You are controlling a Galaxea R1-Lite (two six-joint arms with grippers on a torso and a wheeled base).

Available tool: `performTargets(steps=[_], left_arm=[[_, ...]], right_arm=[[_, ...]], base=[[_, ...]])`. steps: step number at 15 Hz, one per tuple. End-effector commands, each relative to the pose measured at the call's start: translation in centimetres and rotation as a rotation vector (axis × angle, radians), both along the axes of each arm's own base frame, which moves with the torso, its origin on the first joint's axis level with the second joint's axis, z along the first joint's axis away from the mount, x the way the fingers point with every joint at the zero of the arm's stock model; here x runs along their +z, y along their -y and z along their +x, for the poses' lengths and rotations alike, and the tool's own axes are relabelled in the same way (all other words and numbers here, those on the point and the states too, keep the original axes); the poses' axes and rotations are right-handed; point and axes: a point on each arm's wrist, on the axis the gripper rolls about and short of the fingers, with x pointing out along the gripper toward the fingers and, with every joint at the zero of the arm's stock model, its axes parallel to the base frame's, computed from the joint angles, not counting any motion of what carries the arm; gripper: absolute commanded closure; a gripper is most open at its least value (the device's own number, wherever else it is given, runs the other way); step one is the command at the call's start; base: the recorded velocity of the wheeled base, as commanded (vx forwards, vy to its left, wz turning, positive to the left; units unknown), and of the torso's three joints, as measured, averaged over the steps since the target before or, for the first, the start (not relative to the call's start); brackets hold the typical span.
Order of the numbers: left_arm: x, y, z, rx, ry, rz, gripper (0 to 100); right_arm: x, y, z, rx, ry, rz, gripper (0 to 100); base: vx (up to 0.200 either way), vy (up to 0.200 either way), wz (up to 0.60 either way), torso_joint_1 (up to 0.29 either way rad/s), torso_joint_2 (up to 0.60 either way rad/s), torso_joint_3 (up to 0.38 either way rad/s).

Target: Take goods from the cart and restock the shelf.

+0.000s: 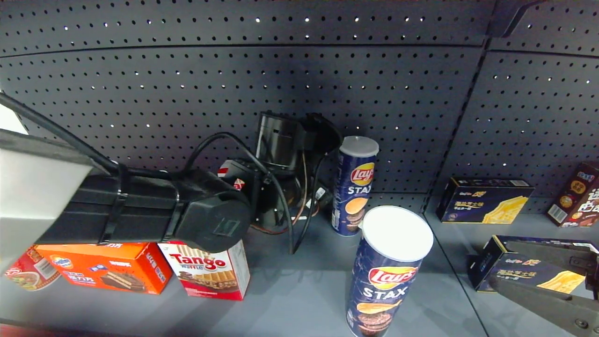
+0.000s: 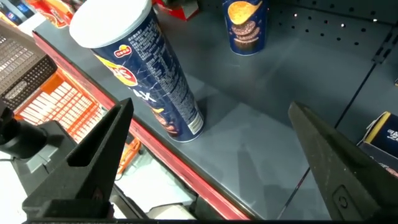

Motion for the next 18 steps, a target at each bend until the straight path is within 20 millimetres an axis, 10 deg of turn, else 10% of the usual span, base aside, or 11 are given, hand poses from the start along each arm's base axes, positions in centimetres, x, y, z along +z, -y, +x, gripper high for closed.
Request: performTargets(steps=[1,8,18], left_arm=[[2.8,-1.2,-1.0,-0.005,0.050,-0.047,0],[7.4,-6.7,-4.3,-0.021,0.085,-0.177,0],[7.4,-12.6,-9.1,-0.117,0.056,-0.226,0]], right_arm=[[0.0,-0.1,0.1,-0.002,0.012,-0.022,0],[0.3,-2.1,1.0,-0.063,0.017,-0.090,0],[-4.2,-3.8,1.3,-0.114,-0.093,-0.280,0]], base=[[0.000,0.000,0.00,0.000,0.00,0.000],[0.000,0.000,0.00,0.000,0.00,0.000],[0.000,0.000,0.00,0.000,0.00,0.000]])
